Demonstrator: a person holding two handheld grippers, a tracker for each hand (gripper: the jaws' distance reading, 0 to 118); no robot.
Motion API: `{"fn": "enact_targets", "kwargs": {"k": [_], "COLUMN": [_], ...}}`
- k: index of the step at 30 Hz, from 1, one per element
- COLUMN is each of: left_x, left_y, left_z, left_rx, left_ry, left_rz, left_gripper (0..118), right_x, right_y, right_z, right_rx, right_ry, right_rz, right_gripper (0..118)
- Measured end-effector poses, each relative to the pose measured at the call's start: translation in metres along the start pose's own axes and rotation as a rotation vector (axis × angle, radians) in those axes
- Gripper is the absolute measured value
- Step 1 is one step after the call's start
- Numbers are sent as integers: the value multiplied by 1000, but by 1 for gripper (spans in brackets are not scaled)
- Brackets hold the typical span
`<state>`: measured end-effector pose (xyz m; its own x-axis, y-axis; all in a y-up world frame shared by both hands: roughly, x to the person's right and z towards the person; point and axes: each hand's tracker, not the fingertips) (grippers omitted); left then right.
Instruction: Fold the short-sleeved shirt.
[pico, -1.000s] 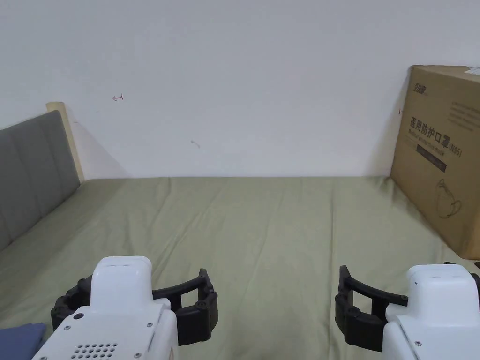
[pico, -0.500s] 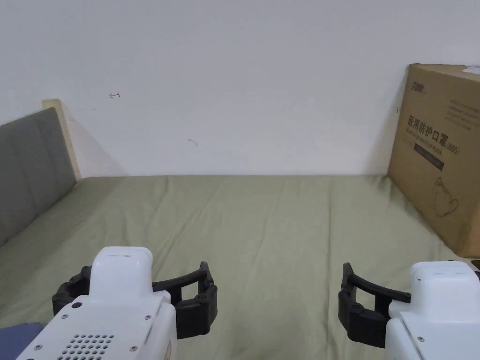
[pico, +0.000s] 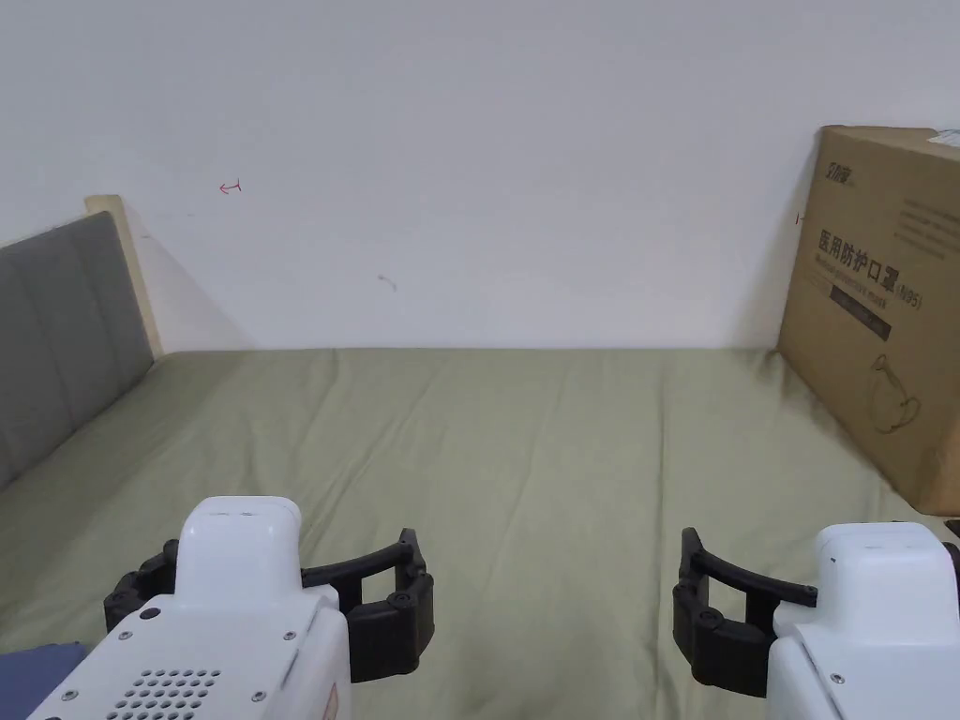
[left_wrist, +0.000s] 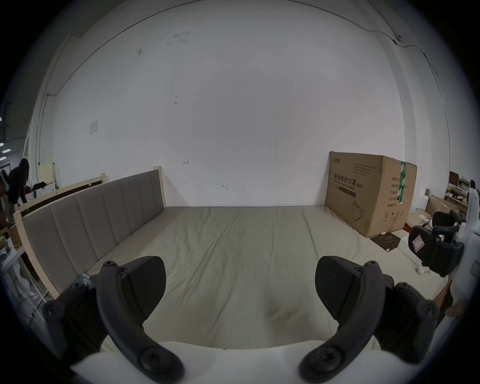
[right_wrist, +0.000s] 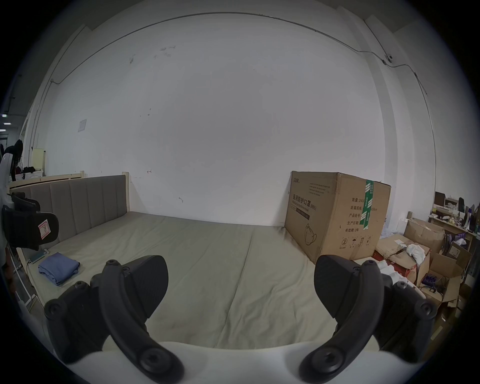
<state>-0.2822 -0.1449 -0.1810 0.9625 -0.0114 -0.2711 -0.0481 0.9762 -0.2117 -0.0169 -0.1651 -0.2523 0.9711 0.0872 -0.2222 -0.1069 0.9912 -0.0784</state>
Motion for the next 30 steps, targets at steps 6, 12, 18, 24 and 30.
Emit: {"fn": "enact_targets", "kwargs": {"k": [6,12,18,24,30], "left_x": [1,3,9,10,11], "left_y": [1,0,4,4,4], "left_z": [-2,-1,1,1,0], "left_rx": [1,-16,-31,-14,-3], "left_ry": [5,-1,41,2,20], "left_rz": [-7,0,-29,-45,-41], "left_gripper": [116,116,116,116,116], "right_x": [0,-2,-2,-4,-3], "right_y": [0,-1,-1,-2,2], "right_z": [-1,-2,-3,-4,-5], "right_rx": [-8,-10,-15,-18,16], "right_ry": [4,4,8,10,25], "right_rz": [-11,4,2,10,-46], "right_gripper": [113,113,113,113,113]}}
